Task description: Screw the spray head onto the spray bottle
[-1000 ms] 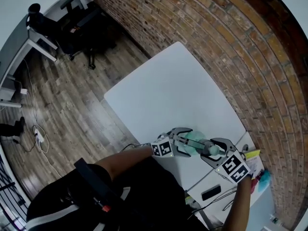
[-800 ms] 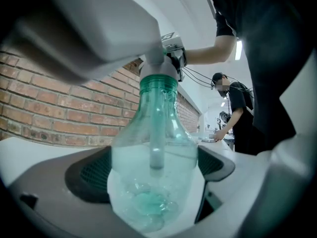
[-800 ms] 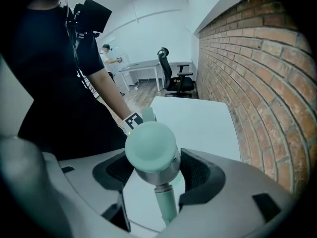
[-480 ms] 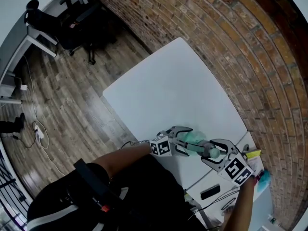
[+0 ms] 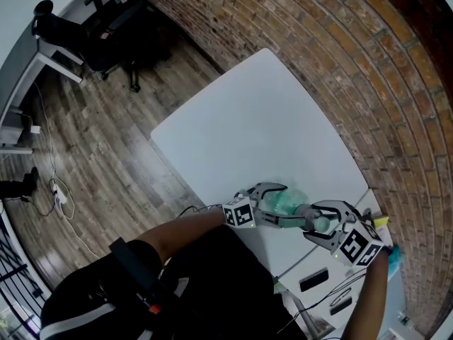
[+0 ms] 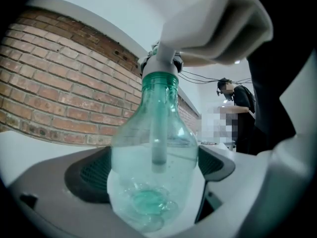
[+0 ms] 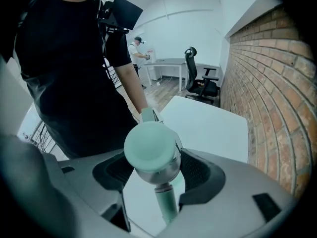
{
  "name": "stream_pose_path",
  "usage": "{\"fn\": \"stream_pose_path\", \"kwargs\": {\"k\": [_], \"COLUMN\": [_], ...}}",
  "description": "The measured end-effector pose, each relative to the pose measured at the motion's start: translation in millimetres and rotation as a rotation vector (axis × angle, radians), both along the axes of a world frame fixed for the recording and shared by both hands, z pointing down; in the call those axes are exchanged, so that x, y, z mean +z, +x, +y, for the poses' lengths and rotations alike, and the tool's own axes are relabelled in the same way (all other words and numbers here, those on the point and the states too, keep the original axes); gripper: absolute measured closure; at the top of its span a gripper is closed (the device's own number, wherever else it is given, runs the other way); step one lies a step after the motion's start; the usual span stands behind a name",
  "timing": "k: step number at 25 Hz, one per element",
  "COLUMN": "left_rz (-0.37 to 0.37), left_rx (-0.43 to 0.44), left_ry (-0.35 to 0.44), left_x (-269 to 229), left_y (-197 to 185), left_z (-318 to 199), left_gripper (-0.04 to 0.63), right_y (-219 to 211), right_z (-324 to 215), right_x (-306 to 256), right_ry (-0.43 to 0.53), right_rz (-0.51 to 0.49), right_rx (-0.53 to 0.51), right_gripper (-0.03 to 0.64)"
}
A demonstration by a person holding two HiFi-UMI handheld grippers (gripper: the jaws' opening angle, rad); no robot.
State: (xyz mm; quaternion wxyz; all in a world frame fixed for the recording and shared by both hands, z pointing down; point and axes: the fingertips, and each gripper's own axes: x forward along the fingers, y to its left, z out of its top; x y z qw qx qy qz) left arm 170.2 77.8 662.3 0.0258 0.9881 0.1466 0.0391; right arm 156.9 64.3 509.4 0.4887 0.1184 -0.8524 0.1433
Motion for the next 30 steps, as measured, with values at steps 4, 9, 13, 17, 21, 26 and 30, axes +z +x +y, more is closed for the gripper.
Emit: {"fn": "stream_pose_path", "kwargs": {"k": [4, 9, 13, 17, 21, 26, 30], "left_rz": [-0.005, -0.025, -0.04, -0.051, -0.056, -0.056, -0.05], "left_rx": [0.003, 0.009, 0.004, -0.001, 0.003, -0.002, -0.003], "left_ry": [-0.002, 0.002, 0.001, 0.003, 0.005, 0.007, 0.012], "left_x": [0, 2, 2, 2, 2, 2, 2], "left_y": [0, 2, 3, 6, 9, 12, 12], "left_z": [0, 2, 2, 2, 4, 3, 3], "left_gripper": [0.067, 0.067, 0.067, 0.067, 0.067, 0.067, 0.067], "right_y": [0, 0, 4, 20, 29, 28, 22], "right_z": [0, 0, -5, 1, 4, -5, -5], "right_x": [1, -3, -33, -44, -23, -8, -5], "right_ry": [-0.001, 0.018, 0.129, 0.152, 0.161, 0.144, 0.132], "right_rz": [0.019, 0.056, 0.04, 0.093, 0.182, 0.202, 0.222], "right_rx": [-0.04, 0.086, 0.256, 0.516, 0.712, 0.753, 0.66], "right_gripper": [0.347, 0.347, 0.342, 0.342, 0.337, 0.337, 0.345]}}
